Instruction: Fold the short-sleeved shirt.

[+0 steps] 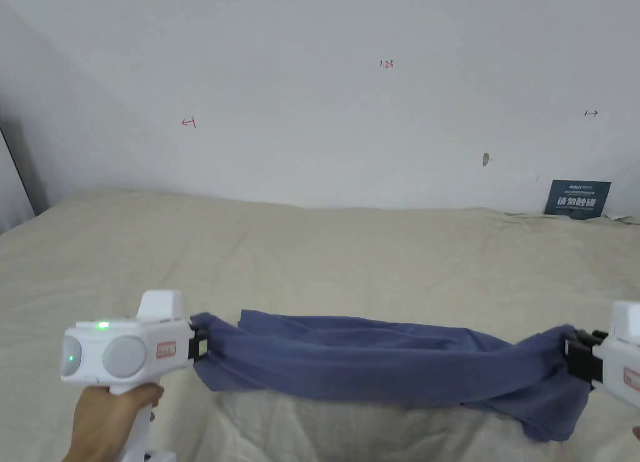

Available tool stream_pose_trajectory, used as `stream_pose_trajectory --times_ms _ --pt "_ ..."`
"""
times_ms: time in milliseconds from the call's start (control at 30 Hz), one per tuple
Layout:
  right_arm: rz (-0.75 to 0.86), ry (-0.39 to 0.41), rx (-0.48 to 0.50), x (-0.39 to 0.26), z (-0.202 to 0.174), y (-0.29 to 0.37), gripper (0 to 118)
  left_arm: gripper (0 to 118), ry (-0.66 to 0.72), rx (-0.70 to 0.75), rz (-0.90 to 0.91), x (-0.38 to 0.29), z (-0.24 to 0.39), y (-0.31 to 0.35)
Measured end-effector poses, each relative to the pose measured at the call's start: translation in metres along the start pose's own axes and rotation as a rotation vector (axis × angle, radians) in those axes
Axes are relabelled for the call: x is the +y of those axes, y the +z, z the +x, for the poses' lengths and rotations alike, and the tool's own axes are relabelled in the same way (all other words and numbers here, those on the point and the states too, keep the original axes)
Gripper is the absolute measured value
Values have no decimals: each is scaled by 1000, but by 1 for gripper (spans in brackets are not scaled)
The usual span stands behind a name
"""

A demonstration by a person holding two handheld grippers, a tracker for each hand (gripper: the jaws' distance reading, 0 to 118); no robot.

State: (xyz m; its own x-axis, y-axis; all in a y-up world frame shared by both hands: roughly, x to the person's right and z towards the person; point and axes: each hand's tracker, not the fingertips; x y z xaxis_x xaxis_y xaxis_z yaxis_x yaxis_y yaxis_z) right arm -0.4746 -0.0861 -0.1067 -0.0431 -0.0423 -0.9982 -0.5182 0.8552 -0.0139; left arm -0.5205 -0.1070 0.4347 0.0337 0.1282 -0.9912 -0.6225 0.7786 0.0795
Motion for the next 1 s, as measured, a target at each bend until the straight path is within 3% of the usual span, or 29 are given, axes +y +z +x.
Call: stream_pose_trajectory --times_ms 433,667,1000 --pt "-130 -43 9 -136 -19 76 3 0 50 22 -187 -137 -22 32" --pt "-212 -90 7 -186 -18 101 3 0 90 30 -229 -177 -37 53" --pt "-367 -200 -33 -231 -17 95 4 0 22 73 -296 -215 -32 56"
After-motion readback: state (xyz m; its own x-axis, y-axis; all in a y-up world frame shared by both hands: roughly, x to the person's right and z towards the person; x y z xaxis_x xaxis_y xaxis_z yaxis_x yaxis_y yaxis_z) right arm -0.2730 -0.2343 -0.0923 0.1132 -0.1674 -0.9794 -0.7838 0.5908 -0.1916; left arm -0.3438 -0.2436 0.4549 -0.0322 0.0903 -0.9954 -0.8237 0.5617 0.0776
